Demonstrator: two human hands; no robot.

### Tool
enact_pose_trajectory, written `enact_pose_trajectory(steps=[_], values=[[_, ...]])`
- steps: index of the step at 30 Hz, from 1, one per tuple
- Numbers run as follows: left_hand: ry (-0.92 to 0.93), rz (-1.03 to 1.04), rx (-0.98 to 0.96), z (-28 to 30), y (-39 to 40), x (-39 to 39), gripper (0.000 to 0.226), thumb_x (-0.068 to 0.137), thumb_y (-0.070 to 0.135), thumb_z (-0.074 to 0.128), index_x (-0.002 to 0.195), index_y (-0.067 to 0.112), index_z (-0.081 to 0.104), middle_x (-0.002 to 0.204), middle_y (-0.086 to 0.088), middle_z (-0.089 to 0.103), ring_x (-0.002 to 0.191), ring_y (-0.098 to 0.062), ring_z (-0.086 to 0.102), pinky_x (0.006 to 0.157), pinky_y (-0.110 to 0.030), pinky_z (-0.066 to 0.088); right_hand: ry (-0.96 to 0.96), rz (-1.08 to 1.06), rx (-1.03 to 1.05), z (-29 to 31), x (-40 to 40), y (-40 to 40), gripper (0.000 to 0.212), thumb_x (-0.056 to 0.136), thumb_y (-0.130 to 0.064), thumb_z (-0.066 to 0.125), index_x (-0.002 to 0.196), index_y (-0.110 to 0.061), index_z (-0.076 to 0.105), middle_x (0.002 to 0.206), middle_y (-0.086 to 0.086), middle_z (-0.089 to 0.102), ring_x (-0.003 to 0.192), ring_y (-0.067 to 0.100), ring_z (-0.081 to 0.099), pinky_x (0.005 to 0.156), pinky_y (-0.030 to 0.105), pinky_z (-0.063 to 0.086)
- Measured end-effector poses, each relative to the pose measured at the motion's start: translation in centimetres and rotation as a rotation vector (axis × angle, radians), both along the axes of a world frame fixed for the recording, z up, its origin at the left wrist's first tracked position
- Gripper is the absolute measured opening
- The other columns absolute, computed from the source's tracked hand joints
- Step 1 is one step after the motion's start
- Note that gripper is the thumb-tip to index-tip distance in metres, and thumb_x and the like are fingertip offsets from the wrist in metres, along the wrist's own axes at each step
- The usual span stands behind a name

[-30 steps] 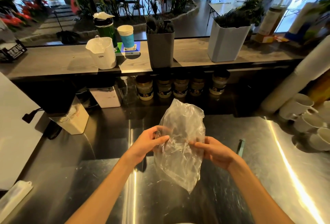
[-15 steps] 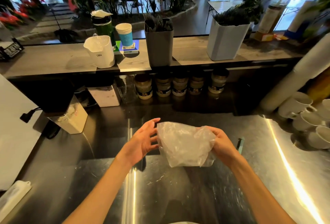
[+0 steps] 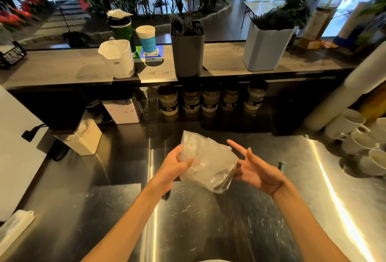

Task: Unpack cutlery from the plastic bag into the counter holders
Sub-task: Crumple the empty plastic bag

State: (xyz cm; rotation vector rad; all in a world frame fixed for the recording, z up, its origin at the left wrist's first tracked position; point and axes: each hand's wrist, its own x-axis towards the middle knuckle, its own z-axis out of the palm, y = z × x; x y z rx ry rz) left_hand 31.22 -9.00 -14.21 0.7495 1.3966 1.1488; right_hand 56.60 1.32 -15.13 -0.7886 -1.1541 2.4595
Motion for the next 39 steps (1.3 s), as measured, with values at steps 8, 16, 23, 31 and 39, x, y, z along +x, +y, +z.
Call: enact_pose_trajectory(steps=[8,16,23,31,39], values=[[0.847,-0.054,0.338,0.1,0.3,1.9,0.046,0.090,0.033,0.070,0.128,0.045,0.048,0.112,0.016,0.066,0.102,-0.003,0.065,0.083,-0.029,0.060,0.057,-0.164,-0.364,-0.8,-4.0,-2.7,0.106,0.059,-0.055,0.092,0.145,-0.011,0.050,0.142,0.021,0.057,0.130,0.041,0.056,0.109,0.062,0.043],[0.072,0.010,0.166,0.6,0.5,0.5,0.050,0.084,0.020,0.080,0.127,0.030,0.057,0.122,0.003,0.069,0.109,-0.014,0.069,0.087,-0.035,0.060,-0.175,-0.104,-0.098,-0.2,-4.0,-3.4,0.093,0.040,-0.035,0.103,0.122,-0.010,0.067,0.120,0.015,0.073,0.110,0.031,0.071,0.087,0.039,0.061],[0.011,-0.079,0.100,-0.2,-0.1,-0.9,0.053,0.089,0.023,0.076,0.137,0.020,0.053,0.126,-0.005,0.069,0.114,-0.024,0.068,0.094,-0.045,0.057,-0.246,-0.034,0.039,0.5,-3.3,-3.4,0.049,0.079,-0.011,0.077,0.126,-0.006,0.062,0.120,0.011,0.073,0.114,0.029,0.069,0.090,0.037,0.060],[-0.191,-0.093,-0.111,-2.6,-0.9,-1.9,0.069,0.075,0.012,0.082,0.137,0.011,0.053,0.123,-0.010,0.071,0.114,-0.028,0.068,0.101,-0.046,0.053,-0.327,-0.291,-0.075,-0.5,-3.0,-2.1,0.031,0.090,-0.008,0.070,0.121,-0.007,0.070,0.117,0.015,0.074,0.104,0.027,0.073,0.089,0.046,0.060],[-0.128,-0.249,0.039,0.6,-0.3,-3.0,0.099,0.058,0.065,0.085,0.143,0.028,0.048,0.130,-0.001,0.067,0.123,-0.023,0.062,0.095,-0.040,0.056,-0.421,-0.197,0.368,2.3,-1.1,-1.2,0.031,0.094,-0.015,0.068,0.124,-0.024,0.068,0.113,0.000,0.075,0.103,0.018,0.073,0.090,0.035,0.059]])
